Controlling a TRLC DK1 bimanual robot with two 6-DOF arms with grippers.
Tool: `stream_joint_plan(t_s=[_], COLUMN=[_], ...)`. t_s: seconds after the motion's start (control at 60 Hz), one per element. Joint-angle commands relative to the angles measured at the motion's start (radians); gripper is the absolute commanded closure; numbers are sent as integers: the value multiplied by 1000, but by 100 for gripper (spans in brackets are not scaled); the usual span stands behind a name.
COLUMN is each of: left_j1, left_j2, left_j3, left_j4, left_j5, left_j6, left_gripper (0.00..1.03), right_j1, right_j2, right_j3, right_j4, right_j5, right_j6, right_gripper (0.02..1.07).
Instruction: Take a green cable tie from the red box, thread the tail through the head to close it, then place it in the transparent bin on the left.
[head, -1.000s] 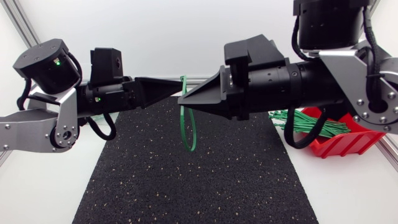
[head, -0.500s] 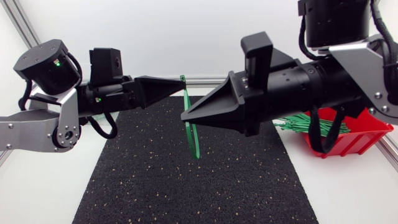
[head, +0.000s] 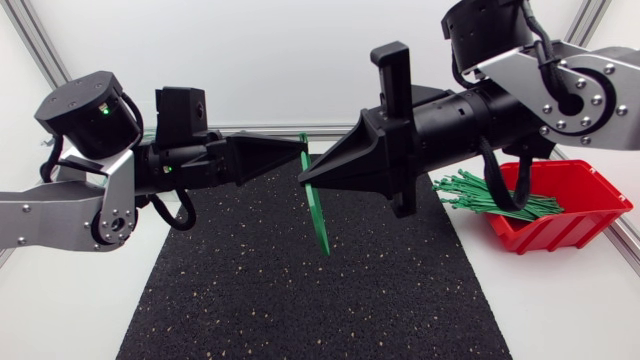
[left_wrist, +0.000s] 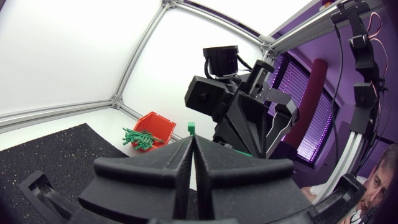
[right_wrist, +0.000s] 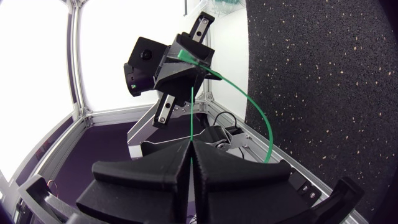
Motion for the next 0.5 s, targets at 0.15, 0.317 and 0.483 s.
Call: stream_joint_plan(t_s=[0.15, 0.317, 0.483], left_j1=[-10, -10, -21], left_j2=[-35, -49, -78], left_j3=[-42, -53, -62], left_j4=[23, 23, 23], left_j5=[-7, -18, -30], left_j6=[13, 13, 12], left_gripper=[100, 100, 100], right_j1=[-6, -15, -24], right_j2=[37, 40, 40], right_j3=[58, 64, 69], right_j4=[-25, -31, -34], right_j5=[-18, -24, -26], right_j6=[31, 34, 36], right_gripper=[102, 102, 102])
